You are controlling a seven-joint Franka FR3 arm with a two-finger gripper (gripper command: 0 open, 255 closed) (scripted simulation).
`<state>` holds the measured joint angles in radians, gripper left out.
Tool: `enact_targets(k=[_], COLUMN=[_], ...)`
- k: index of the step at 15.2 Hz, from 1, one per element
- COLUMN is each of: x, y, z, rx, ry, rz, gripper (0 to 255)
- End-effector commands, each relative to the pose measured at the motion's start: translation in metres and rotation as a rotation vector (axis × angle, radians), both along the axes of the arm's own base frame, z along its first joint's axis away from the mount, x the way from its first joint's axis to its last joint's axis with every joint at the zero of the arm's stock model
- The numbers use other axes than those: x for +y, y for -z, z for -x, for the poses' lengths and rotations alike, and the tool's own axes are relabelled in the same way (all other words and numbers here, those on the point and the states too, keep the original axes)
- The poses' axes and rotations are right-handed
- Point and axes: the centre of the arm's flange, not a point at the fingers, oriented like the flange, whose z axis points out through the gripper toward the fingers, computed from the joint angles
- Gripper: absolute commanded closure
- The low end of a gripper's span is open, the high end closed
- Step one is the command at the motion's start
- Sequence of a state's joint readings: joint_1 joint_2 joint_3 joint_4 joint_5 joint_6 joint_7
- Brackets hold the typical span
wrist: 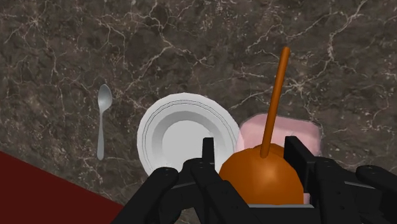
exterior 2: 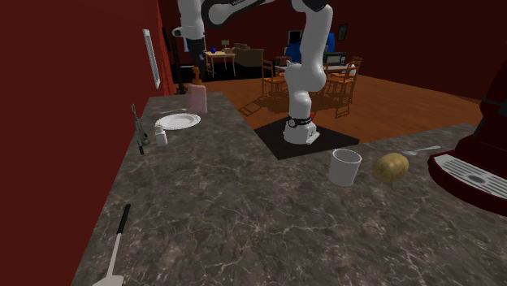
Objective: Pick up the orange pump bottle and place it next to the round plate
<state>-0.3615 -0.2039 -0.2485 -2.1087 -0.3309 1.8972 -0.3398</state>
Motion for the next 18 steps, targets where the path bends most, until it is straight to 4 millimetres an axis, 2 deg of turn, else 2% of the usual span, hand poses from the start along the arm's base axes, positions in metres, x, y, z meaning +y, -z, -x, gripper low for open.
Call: enact_targets(k=[1, 15, 18], x=[0.0, 0.0, 0.0], y=[0.011, 0.087, 0.087], z=[0.0, 0.0, 0.0], rx=[-0.001, -0.001, -0.001], ry=[0.0, 0.0, 0.0], rz=[0.0, 0.0, 0.0], gripper=[255, 255, 255])
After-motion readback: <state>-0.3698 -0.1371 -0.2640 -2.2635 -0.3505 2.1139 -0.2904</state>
